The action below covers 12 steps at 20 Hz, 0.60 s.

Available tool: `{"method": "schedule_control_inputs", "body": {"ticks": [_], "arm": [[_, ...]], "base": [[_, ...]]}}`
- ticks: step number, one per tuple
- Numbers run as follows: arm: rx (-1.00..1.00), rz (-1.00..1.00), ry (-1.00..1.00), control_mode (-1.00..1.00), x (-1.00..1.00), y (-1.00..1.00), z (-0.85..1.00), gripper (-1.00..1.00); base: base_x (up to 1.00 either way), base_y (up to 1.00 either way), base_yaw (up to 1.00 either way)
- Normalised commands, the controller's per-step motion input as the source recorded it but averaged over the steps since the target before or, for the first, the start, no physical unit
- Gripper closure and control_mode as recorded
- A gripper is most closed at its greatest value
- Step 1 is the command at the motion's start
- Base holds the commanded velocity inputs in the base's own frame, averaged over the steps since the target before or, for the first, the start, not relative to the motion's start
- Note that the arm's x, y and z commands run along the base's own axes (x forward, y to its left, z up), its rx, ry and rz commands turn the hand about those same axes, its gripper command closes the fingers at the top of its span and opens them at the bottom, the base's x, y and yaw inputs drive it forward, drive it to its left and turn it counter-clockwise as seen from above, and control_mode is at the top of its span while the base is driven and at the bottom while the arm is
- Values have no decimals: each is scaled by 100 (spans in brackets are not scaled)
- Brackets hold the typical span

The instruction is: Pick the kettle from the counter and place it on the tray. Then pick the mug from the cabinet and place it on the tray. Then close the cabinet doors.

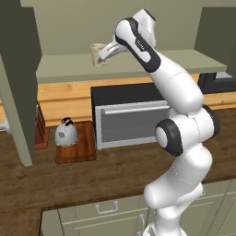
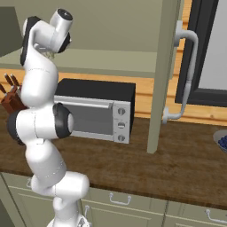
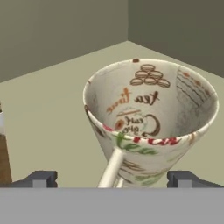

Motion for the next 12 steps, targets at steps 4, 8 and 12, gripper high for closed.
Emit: {"method": "schedule_control_inputs", "body": {"ticks": [4,8,12], "arm": [[0,0,0,-100,23,0,-14,-100],[0,-2,-4,-100,3,15,-18,100],[0,-3,-8,-100,0,6,-21,100]], "base": [[0,0,0],[0,0,0],[0,0,0]]}}
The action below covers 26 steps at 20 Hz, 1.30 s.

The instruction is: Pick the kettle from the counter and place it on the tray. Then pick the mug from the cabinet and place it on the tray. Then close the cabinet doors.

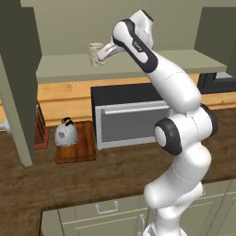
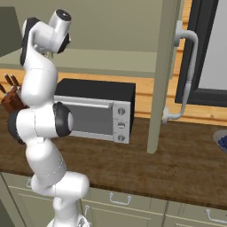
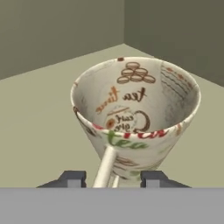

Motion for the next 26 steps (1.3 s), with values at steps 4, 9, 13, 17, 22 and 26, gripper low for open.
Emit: {"method": "schedule_control_inputs", "body": {"ticks": [4,9,13,17,22,26], "arm": [[0,-4,-9,-100,0,0,-22,100],[0,-6,-19,-100,-8,1,-13,100],[0,-9,-26,-100,-57,1,-2,100],[0,-11,-17,-100,-94,0,0,100],[0,-5,4,-100,-100,0,15,100],[0,7,8,-100,-100,0,6,100]], "base": [[0,0,0],[0,0,0],[0,0,0],[0,0,0],[0,0,0],[0,0,0]]}}
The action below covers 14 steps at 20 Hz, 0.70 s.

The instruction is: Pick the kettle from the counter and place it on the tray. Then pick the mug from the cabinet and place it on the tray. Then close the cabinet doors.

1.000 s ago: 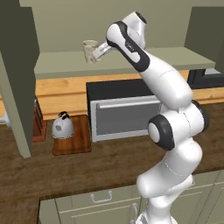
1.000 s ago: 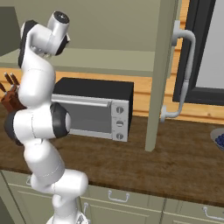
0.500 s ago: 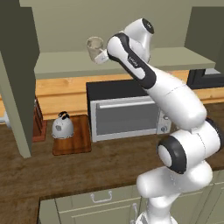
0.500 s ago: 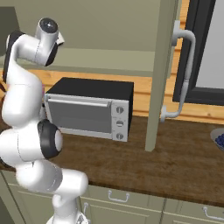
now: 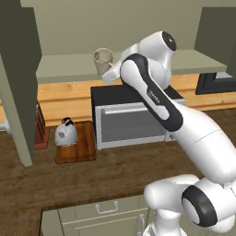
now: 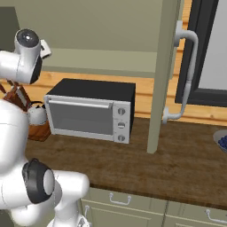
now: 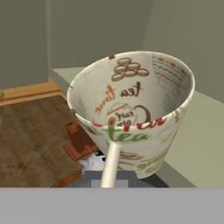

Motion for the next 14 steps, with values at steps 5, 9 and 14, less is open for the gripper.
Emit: {"method": "schedule_control_inputs", "body": {"ticks": [5,9,14], "arm": [[2,20,15,-100,-92,0,-4,100],[2,9,28,-100,-29,27,-52,100],[0,0,33,-100,4,59,-88,100]], "base": [[0,0,0],[0,0,0],[0,0,0]]}}
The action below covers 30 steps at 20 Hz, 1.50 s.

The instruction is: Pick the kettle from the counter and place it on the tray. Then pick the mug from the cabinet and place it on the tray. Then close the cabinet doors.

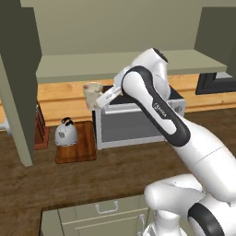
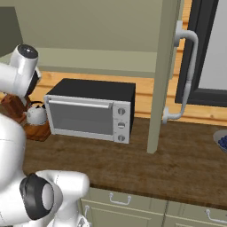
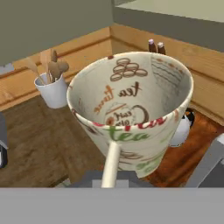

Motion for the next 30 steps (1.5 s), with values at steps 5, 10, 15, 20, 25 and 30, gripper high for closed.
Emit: {"method": "schedule_control_inputs", "body": {"ticks": [5,10,15,20,25,30], "arm": [[0,0,25,-100,23,54,-96,100],[0,0,14,-100,25,45,-99,100],[-2,-3,7,-100,26,42,-94,100],[-11,-19,0,-100,33,28,-64,100],[-1,-24,0,-100,33,1,-31,100],[0,-21,0,-100,33,0,-25,100]], "base": [[0,0,0],[0,0,0],[0,0,0],[0,0,0],[0,0,0],[0,0,0]]}}
